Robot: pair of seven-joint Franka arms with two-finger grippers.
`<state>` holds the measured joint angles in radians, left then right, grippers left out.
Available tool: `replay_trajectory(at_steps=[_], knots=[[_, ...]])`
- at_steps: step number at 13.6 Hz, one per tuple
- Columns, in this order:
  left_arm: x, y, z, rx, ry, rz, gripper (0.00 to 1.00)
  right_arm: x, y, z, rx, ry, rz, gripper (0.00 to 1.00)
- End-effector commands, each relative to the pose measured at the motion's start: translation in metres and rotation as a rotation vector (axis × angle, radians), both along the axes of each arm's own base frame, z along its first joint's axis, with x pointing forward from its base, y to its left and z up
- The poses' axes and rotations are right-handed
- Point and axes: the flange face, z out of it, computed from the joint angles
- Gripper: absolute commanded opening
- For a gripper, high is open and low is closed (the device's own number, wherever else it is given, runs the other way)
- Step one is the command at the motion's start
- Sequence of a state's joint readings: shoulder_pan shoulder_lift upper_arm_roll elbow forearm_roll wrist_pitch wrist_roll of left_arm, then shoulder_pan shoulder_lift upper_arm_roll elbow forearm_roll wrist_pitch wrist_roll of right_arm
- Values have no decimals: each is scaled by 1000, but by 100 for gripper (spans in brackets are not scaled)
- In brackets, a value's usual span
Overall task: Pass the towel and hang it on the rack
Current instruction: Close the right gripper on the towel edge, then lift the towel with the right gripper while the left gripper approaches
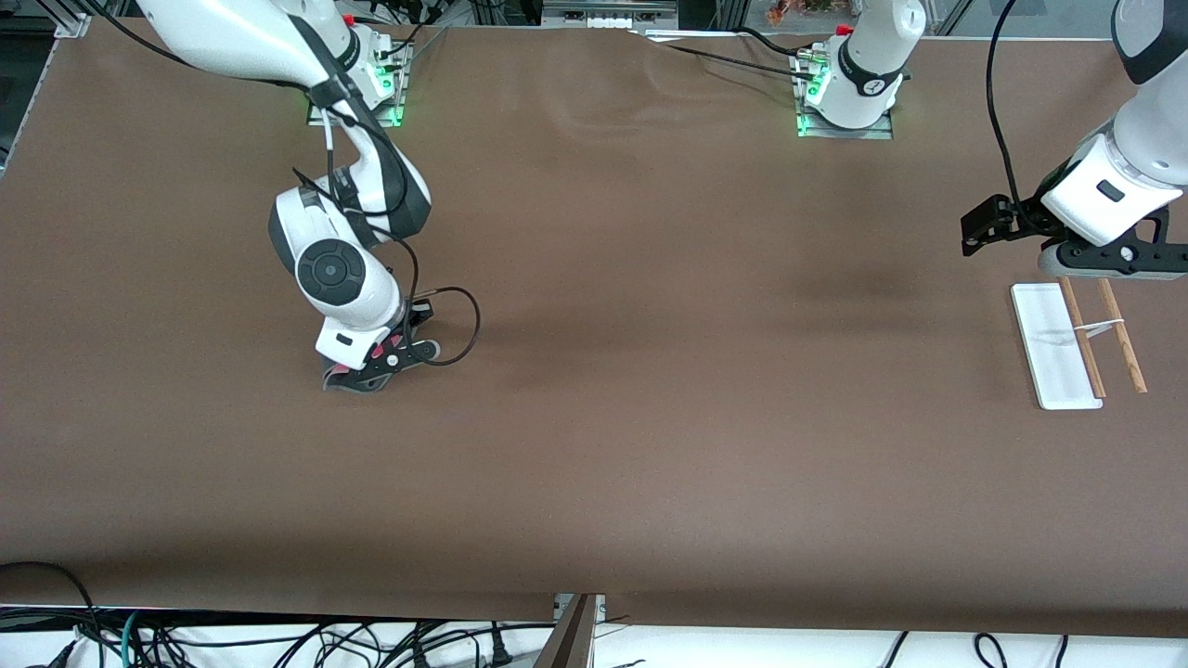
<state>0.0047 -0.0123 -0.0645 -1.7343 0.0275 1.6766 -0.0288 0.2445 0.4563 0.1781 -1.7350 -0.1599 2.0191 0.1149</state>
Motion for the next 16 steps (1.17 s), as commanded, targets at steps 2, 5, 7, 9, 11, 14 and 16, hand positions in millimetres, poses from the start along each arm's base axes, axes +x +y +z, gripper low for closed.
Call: replay_trajectory(at_steps=[2,5,7,9,11,14,16], knots=[[0,-1,6,-6,1,-3,100,7,49,89,79,-33,3,0],[-1,-8,6,-5,3,-18,100,-4,101,150,192,-78,30,0],[1,-11,0,-6,18,-23,100,-15,129,175,226,-114,73,0],[0,-12,-1,-11,28,-26,100,-28,163,207,275,-171,128,0],[-2,-12,-4,-16,49,-25,100,-41,189,225,319,-215,168,0],[1,-10,-14,-22,78,-25,100,-61,219,236,358,-251,220,0],[3,-13,-22,-111,103,-29,100,-76,238,249,380,-268,252,0]])
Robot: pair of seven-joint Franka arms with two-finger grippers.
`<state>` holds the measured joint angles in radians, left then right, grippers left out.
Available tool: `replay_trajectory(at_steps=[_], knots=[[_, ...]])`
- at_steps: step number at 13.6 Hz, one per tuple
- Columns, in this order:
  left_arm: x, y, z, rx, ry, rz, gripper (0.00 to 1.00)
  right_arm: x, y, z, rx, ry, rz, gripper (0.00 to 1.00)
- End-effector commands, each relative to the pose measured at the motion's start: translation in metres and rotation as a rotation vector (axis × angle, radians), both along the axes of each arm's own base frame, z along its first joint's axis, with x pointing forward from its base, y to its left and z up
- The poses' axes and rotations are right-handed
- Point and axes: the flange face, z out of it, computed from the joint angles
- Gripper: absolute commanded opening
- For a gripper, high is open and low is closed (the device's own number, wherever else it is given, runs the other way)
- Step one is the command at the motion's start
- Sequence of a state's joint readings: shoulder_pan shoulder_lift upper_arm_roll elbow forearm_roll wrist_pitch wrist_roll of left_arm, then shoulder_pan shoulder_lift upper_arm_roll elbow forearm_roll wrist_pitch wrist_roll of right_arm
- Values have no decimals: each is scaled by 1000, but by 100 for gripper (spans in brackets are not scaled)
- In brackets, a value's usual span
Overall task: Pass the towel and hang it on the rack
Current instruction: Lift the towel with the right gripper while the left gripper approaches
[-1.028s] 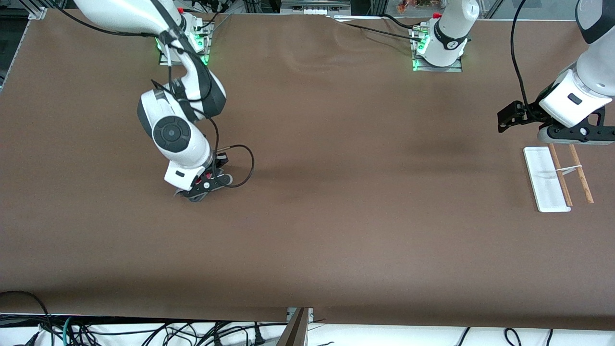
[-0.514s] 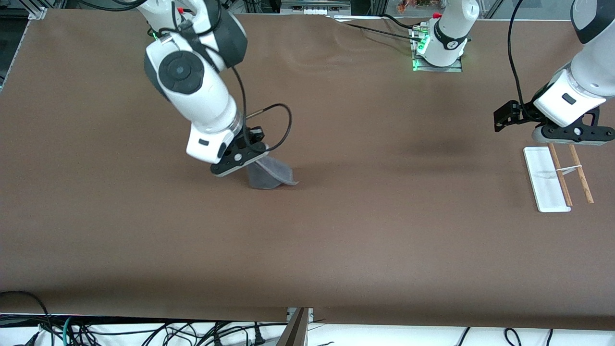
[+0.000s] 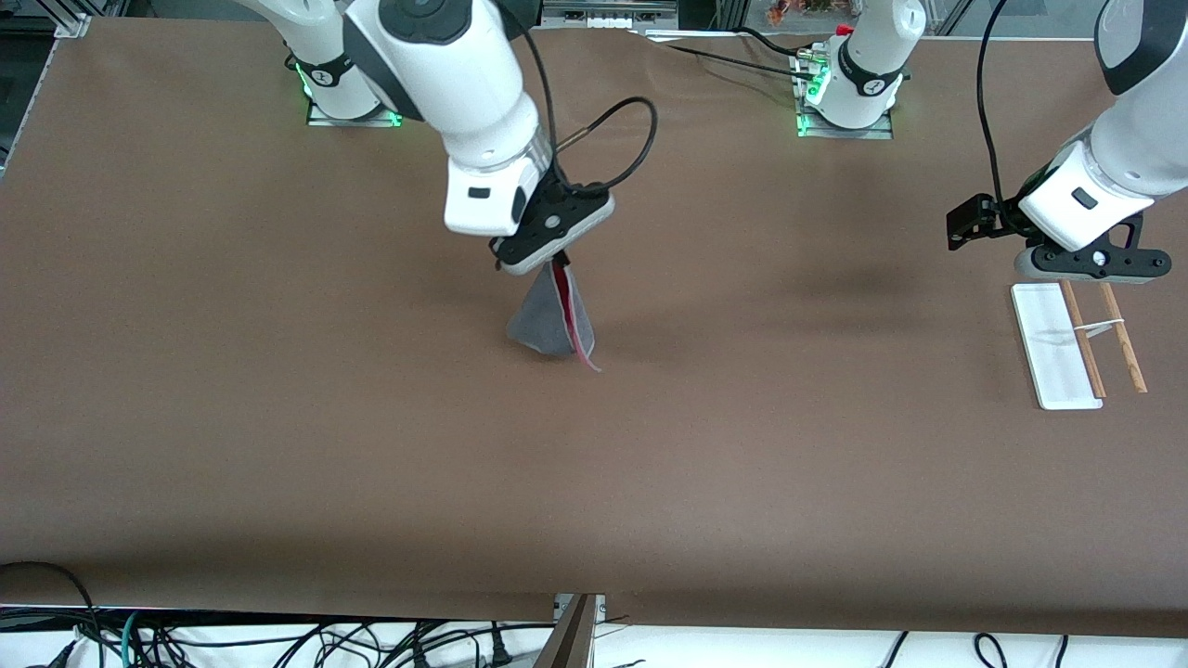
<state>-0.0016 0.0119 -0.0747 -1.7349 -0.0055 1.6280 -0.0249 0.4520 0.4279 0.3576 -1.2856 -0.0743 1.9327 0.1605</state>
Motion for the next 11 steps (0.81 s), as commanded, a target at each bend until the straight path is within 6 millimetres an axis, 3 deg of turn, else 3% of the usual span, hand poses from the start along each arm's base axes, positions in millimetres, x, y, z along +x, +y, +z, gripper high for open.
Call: replay_trajectory(at_steps=[1,5,6,11], knots=[[3,-4,-8,-141,44,-36,100,-8,17,22,46,-26,24,0],[8,-6,-19,-309,49,-206,100,-28,39,45,75,-71,107,0],[12,0,-28,-384,51,-226,100,-30,40,46,67,-89,169,0],[33,-25,-81,-754,17,-447,100,-33,52,47,77,-204,434,0]])
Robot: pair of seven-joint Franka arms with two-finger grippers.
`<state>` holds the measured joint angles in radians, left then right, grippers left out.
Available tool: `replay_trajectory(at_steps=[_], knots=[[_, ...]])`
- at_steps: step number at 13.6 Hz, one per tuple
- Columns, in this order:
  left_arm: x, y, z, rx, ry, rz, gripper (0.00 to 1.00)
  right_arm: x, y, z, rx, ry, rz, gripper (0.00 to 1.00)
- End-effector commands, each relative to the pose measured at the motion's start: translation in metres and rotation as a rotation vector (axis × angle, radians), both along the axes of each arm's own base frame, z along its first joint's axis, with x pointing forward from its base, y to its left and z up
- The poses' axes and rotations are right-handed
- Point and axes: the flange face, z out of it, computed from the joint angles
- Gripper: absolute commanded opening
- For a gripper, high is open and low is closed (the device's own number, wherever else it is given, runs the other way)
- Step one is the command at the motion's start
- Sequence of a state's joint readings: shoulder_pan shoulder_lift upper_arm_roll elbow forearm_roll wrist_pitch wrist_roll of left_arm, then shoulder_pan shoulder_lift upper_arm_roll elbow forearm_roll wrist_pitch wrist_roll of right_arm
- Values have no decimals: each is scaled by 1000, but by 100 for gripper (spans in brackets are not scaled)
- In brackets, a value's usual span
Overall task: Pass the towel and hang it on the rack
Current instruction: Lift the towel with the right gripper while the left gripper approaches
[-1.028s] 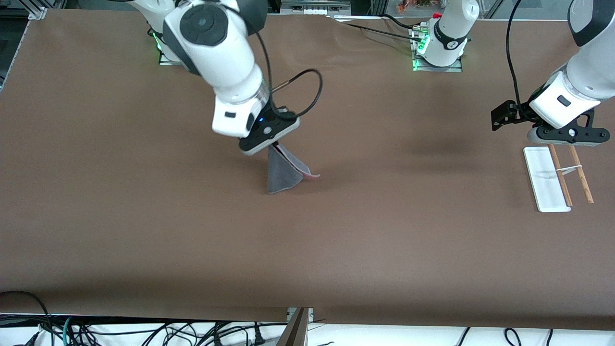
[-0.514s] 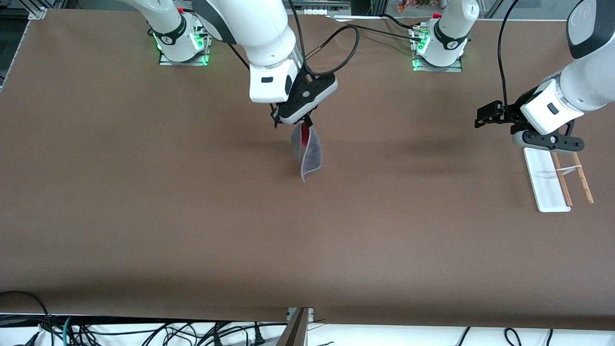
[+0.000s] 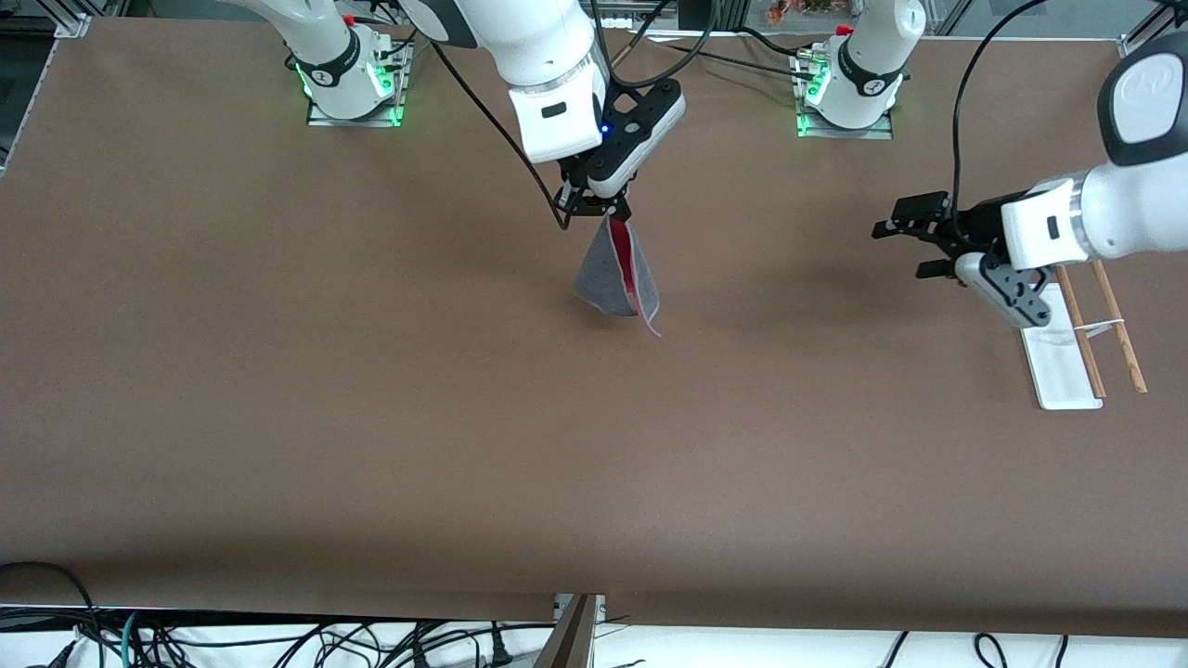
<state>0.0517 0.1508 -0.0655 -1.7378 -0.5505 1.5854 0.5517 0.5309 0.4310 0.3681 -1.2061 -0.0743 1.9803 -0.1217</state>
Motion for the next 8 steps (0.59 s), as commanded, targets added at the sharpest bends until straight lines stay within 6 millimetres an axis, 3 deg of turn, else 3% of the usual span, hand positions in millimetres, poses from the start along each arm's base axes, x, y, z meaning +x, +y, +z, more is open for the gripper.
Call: replay_trajectory(at_steps=[1,3,5,8], knots=[[14,-15,-22,-220,-44,-89,100,5,9,1,25,-95,185,0],[20,-31,-33,-348,-105,-140,100,17,12,-7,45,-169,322,0],[27,-57,-52,-509,-201,-222,100,18,17,-5,80,-204,337,0],[39,-95,-85,-601,-421,-368,100,12,21,-1,88,-209,342,0]])
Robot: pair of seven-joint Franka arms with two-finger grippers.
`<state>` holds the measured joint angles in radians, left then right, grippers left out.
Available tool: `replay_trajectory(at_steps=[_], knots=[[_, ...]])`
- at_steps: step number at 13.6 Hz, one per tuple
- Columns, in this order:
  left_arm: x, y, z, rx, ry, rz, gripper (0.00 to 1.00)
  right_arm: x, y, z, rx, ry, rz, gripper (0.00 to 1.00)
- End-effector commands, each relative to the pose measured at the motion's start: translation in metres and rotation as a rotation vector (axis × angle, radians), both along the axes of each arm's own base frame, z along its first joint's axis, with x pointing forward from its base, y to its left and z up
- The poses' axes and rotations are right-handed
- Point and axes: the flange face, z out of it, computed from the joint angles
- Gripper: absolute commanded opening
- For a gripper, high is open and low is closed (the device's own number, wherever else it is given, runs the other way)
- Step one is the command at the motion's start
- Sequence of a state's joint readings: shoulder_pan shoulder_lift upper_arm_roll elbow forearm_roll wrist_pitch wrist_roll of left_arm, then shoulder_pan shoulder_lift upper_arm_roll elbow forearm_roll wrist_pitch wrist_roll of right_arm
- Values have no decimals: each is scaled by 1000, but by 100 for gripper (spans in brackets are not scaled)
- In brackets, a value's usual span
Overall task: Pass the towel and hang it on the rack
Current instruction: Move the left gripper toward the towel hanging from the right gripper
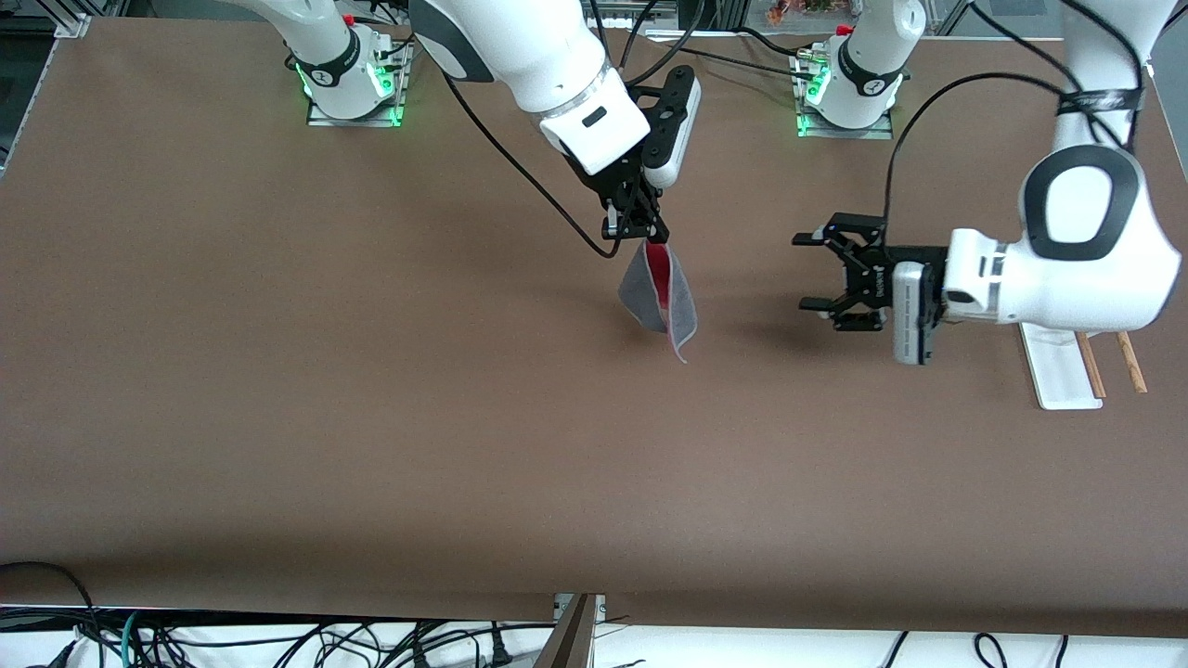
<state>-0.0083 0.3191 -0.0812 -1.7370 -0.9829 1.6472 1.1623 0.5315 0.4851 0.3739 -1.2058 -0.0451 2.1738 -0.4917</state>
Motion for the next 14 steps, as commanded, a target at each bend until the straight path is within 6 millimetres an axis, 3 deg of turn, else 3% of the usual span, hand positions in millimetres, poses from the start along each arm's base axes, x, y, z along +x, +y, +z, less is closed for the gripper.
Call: replay_trajectory(at_steps=[1,3,9,11,14], knots=[[10,-40,-23,-108,-215,-80,100,-5,4,12,24,-10,27,0],[11,-67,-49,-163,-261,-97,100,-4,3,13,25,-11,24,0],[19,-97,-96,-283,-436,-78,96,-4,3,13,25,-11,25,0],[27,-97,-100,-279,-476,-83,95,-4,3,13,26,-10,25,0],[56,-101,-92,-310,-525,-59,95,-4,2,14,27,-11,25,0]])
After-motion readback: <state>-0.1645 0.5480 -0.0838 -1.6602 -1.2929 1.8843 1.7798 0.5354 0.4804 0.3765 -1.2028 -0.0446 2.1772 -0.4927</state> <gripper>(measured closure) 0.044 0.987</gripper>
